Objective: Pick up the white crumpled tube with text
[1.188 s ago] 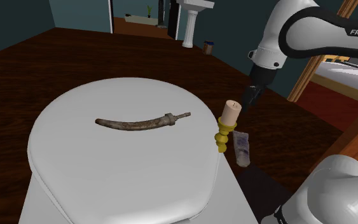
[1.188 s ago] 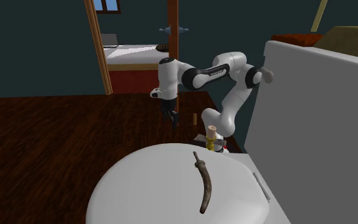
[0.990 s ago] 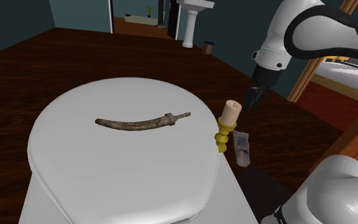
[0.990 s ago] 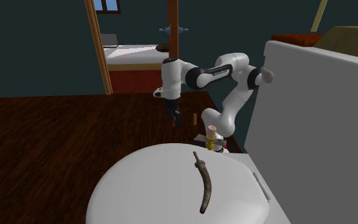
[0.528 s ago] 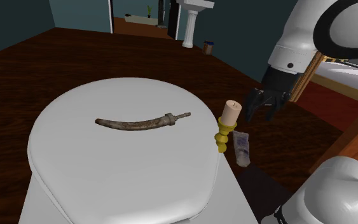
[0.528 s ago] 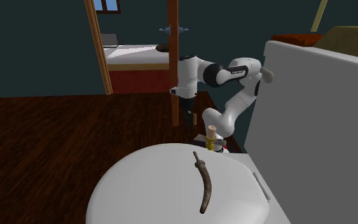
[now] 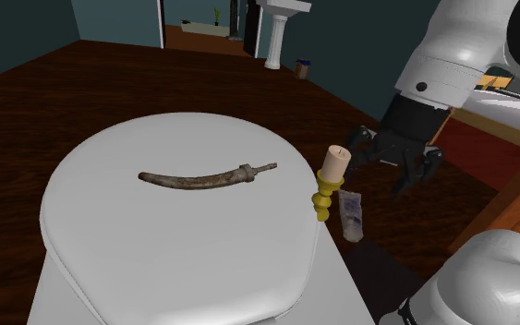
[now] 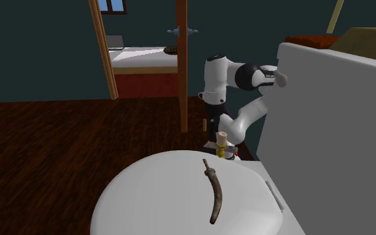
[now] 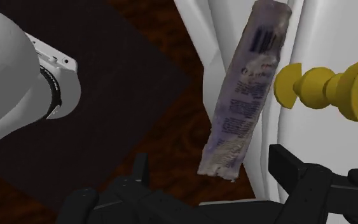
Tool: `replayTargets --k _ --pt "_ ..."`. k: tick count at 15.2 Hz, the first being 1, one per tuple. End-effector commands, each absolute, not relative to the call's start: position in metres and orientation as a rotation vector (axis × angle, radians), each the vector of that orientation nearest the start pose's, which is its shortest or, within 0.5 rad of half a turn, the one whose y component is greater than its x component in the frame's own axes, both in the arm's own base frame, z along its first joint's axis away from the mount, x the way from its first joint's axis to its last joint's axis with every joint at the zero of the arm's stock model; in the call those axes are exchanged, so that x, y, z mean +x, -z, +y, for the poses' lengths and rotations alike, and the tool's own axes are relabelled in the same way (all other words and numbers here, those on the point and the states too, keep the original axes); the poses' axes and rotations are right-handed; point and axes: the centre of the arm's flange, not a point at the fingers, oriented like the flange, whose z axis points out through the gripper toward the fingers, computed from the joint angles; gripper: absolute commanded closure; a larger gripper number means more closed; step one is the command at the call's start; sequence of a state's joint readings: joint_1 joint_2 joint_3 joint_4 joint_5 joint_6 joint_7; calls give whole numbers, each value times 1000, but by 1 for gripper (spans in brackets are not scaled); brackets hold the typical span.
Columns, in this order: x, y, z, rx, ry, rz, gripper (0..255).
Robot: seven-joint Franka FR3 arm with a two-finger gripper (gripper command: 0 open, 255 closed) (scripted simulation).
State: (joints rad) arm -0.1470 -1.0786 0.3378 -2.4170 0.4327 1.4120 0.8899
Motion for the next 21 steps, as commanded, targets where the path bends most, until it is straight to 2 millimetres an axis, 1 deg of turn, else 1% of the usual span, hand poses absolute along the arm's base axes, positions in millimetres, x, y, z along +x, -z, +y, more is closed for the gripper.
replayTargets --k 1,2,3,10,12,13,17,21 --pt "208 -611 164 -2681 -22 1335 0" --pt "208 -615 175 -2635 -22 1409 0" --pt "208 -617 183 -2605 -22 1455 0" --pt "208 -580 183 -2605 -22 1455 0" --pt "208 -577 183 -2605 -22 1455 0" --pt "208 -578 186 -2605 -22 1455 255" --pt "208 -577 188 -2605 -21 1455 255" --pt "211 -571 187 -2605 -21 1455 255"
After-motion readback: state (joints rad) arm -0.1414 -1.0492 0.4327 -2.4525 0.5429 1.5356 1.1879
